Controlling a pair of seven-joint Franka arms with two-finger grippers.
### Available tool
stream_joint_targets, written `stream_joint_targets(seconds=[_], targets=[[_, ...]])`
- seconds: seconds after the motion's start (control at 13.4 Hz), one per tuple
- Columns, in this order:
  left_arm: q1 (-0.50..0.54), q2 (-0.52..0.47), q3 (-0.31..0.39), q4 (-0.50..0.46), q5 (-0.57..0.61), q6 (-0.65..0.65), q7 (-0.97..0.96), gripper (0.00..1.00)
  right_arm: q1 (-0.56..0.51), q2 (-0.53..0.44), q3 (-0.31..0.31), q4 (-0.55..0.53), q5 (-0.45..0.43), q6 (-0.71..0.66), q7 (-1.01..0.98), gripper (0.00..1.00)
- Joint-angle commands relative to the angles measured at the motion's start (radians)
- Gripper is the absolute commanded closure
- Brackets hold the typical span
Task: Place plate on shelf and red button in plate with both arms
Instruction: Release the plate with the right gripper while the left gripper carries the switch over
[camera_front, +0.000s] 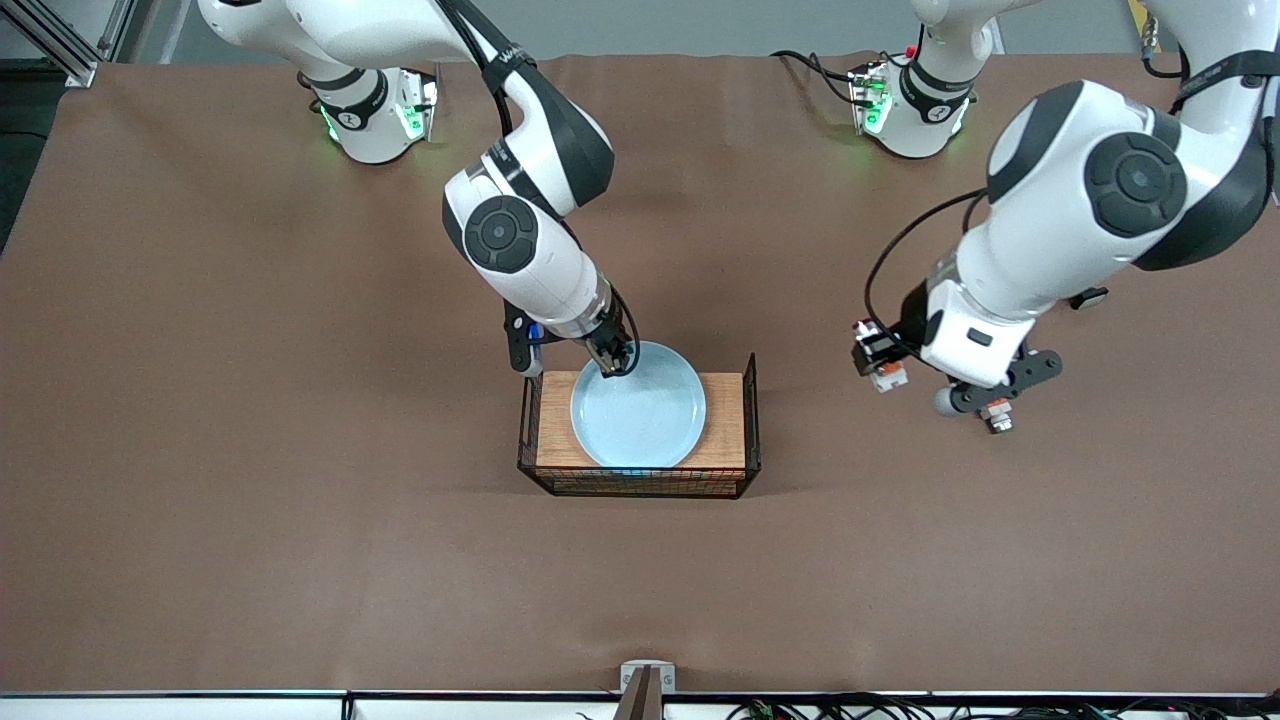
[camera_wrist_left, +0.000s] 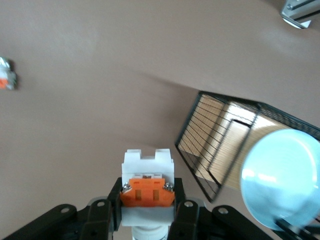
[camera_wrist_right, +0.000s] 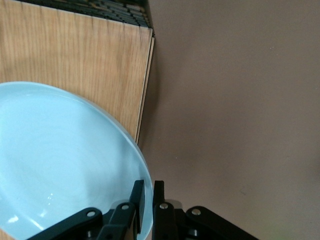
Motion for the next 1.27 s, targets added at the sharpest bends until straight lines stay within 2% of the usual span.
stream_joint_targets(seconds=[0.0,0.07,0.15,0.3,0.45,0.67,0.82,1.04,1.19], targets=[[-0.044,0.034,-0.037,0.042,-0.029,-0.001,-0.142,0.99,0.007,0.023,-0.009,0.032,-0.029,0.004,-0.002,0.46],[-0.075,0.053,-0.037,0.056,-0.027,0.005,-0.191,0.99,0.008,0.02,-0.009,0.034,-0.034,0.002,0.001,0.13],[-0.1,0.067,-0.033,0.064,-0.027,0.037,-0.239,1.0,0.005,0.016,-0.01,0.037,-0.034,-0.004,-0.001,0.0],[-0.131,0.103,-0.033,0.064,-0.023,0.126,-0.322,1.0,-0.003,0.005,-0.01,0.081,-0.035,-0.057,-0.002,0.0],[-0.158,0.14,-0.029,0.064,-0.015,0.215,-0.362,1.0,-0.009,-0.001,-0.017,0.157,-0.035,-0.198,-0.002,0.0],[-0.216,0.218,-0.009,0.064,0.019,0.352,-0.41,1.0,-0.043,-0.094,-0.014,0.19,-0.032,-0.362,-0.033,0.0],[-0.31,0.249,0.075,0.067,0.022,0.432,-0.44,0.99,-0.047,-0.197,-0.015,0.178,-0.049,-0.485,-0.159,0.0],[-0.523,0.278,0.288,0.103,0.02,0.492,-0.44,0.97,-0.125,-0.323,-0.014,0.164,-0.075,-0.684,-0.374,0.0],[-0.644,0.298,0.403,0.114,0.019,0.493,-0.454,0.9,-0.212,-0.432,-0.015,0.091,-0.077,-0.74,-0.575,0.0]])
